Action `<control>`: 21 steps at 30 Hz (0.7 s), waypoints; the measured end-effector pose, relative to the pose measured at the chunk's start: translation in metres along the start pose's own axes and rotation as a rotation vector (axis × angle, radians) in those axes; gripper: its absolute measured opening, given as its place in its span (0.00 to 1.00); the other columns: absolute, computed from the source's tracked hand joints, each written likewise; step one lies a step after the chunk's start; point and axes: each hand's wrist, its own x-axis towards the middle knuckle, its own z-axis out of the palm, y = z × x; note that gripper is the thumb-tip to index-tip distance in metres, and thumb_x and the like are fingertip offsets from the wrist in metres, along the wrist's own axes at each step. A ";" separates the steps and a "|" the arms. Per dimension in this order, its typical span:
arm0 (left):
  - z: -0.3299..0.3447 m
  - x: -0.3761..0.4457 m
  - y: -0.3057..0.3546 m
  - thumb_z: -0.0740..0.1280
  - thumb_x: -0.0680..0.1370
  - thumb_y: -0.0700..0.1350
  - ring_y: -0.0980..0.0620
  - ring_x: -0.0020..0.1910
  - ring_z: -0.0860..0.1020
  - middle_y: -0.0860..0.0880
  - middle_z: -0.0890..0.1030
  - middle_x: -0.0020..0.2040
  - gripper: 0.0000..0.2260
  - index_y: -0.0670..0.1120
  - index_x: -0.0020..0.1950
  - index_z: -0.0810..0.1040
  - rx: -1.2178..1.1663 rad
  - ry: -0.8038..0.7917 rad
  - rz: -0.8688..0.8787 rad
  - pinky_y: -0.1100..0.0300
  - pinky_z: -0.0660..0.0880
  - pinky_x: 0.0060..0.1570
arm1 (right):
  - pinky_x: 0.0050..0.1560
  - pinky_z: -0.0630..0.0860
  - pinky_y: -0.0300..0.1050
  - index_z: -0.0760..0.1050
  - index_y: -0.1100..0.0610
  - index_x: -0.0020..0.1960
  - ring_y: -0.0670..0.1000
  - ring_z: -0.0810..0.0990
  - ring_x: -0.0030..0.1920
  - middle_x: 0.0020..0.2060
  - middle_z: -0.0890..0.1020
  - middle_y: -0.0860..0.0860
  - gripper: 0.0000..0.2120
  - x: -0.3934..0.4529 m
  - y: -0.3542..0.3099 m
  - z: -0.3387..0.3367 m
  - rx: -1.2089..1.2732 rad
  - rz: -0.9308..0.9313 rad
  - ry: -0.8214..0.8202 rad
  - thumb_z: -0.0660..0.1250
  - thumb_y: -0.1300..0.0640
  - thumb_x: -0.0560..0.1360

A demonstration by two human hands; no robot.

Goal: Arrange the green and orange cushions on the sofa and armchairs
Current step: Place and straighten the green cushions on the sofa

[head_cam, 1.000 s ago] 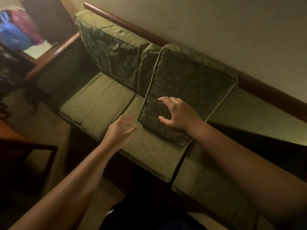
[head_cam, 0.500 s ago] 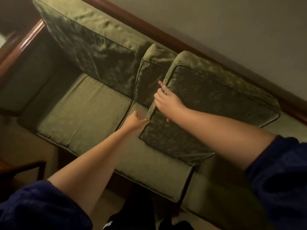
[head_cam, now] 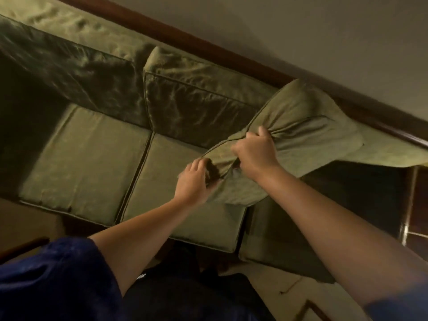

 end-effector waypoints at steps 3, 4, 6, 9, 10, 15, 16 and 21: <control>0.015 -0.020 0.044 0.64 0.78 0.62 0.47 0.62 0.73 0.48 0.74 0.65 0.26 0.48 0.70 0.71 0.074 0.006 0.173 0.51 0.75 0.58 | 0.58 0.69 0.55 0.82 0.51 0.40 0.57 0.80 0.46 0.37 0.84 0.50 0.09 -0.066 0.039 0.003 0.146 0.144 0.077 0.73 0.64 0.69; 0.021 -0.026 0.060 0.62 0.80 0.60 0.46 0.61 0.74 0.48 0.75 0.64 0.23 0.47 0.69 0.72 0.096 0.023 0.245 0.51 0.75 0.56 | 0.57 0.69 0.55 0.82 0.51 0.41 0.57 0.80 0.46 0.38 0.85 0.50 0.08 -0.090 0.054 0.006 0.179 0.172 0.085 0.75 0.63 0.69; 0.034 -0.037 0.093 0.60 0.83 0.54 0.45 0.60 0.75 0.48 0.77 0.63 0.17 0.46 0.67 0.75 0.132 0.073 0.371 0.51 0.75 0.55 | 0.58 0.69 0.57 0.82 0.51 0.43 0.56 0.80 0.46 0.40 0.85 0.49 0.07 -0.134 0.085 0.014 0.229 0.216 0.107 0.77 0.61 0.69; 0.057 -0.043 0.150 0.61 0.83 0.49 0.44 0.60 0.74 0.48 0.78 0.61 0.14 0.46 0.66 0.77 0.174 0.183 0.456 0.49 0.73 0.60 | 0.55 0.69 0.57 0.77 0.47 0.36 0.55 0.80 0.41 0.34 0.81 0.45 0.13 -0.187 0.132 0.031 0.316 0.326 0.212 0.82 0.54 0.65; 0.064 -0.043 0.171 0.62 0.82 0.47 0.44 0.59 0.74 0.47 0.77 0.60 0.13 0.45 0.65 0.77 0.198 0.224 0.479 0.48 0.72 0.61 | 0.51 0.67 0.54 0.73 0.47 0.33 0.54 0.78 0.38 0.30 0.77 0.44 0.17 -0.204 0.149 0.036 0.334 0.371 0.244 0.83 0.50 0.64; 0.089 -0.009 0.280 0.64 0.76 0.47 0.39 0.51 0.75 0.43 0.78 0.51 0.12 0.43 0.57 0.75 0.439 0.190 0.703 0.47 0.71 0.51 | 0.44 0.66 0.49 0.60 0.49 0.29 0.51 0.71 0.31 0.24 0.70 0.45 0.28 -0.280 0.233 0.073 0.621 0.508 0.380 0.83 0.52 0.63; 0.094 -0.001 0.301 0.63 0.78 0.50 0.38 0.48 0.76 0.43 0.79 0.49 0.12 0.43 0.56 0.76 0.457 0.160 0.762 0.48 0.72 0.49 | 0.42 0.66 0.48 0.61 0.49 0.28 0.50 0.70 0.30 0.24 0.70 0.45 0.27 -0.293 0.248 0.083 0.687 0.526 0.394 0.83 0.54 0.63; 0.122 0.008 0.385 0.63 0.66 0.78 0.42 0.45 0.81 0.47 0.82 0.47 0.36 0.47 0.54 0.75 0.611 -0.076 0.830 0.52 0.76 0.45 | 0.39 0.66 0.46 0.60 0.50 0.29 0.48 0.70 0.29 0.23 0.68 0.44 0.26 -0.339 0.306 0.136 0.816 0.576 0.486 0.80 0.59 0.62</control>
